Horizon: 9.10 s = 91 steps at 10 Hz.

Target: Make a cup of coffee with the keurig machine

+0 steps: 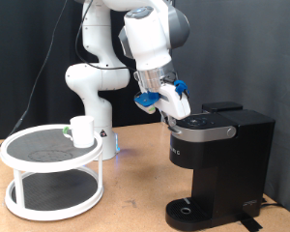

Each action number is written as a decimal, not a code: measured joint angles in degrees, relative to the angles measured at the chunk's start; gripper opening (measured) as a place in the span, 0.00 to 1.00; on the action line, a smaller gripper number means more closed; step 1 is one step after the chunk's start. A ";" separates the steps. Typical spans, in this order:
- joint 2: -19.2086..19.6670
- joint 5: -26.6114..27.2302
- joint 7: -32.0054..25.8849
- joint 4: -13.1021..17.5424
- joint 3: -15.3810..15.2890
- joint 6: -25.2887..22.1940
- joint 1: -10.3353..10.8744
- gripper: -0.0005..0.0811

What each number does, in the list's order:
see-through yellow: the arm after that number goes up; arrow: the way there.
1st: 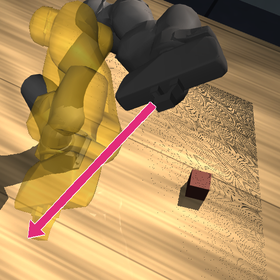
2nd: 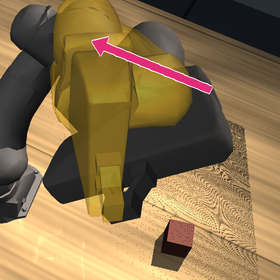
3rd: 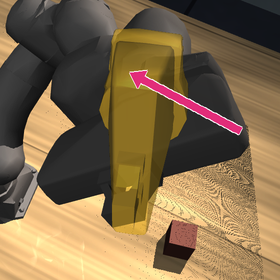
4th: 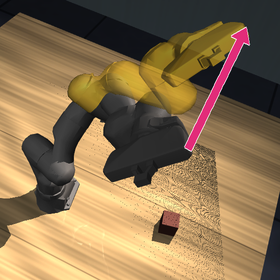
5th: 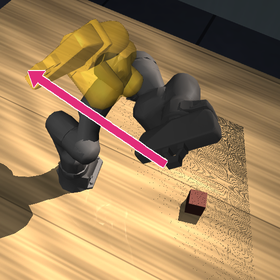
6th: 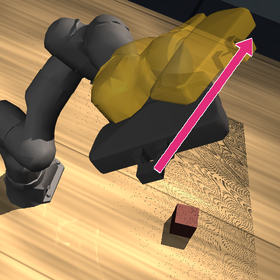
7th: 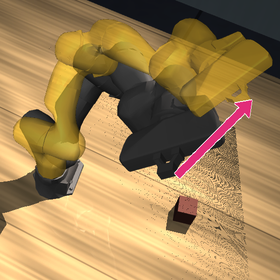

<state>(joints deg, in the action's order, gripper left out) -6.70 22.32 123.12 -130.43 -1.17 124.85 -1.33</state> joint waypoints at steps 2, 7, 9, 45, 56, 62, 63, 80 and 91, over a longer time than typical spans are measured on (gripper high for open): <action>0.30 2.81 -2.52 -1.39 0.34 3.33 -0.14 0.01; -0.62 23.69 -22.62 -4.06 3.40 4.61 -0.23 0.01; -1.84 26.51 -24.10 -3.98 4.59 2.89 -0.45 0.01; -22.21 -1.57 -46.44 -5.85 29.93 -43.55 -17.47 0.01; -11.92 -3.39 -51.61 -7.33 29.86 -37.96 -17.45 0.73; -9.74 -3.56 -51.97 -12.83 27.76 -31.24 -17.40 0.90; -9.57 -3.58 -51.97 -13.22 27.71 -30.92 -17.43 0.91; -5.22 -1.57 -52.54 -15.49 28.30 -23.33 -17.70 0.91; -5.45 -1.13 -51.66 -15.44 28.31 -21.47 -17.71 0.02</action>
<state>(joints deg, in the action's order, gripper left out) -12.15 21.19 71.46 -145.87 27.14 103.38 -19.04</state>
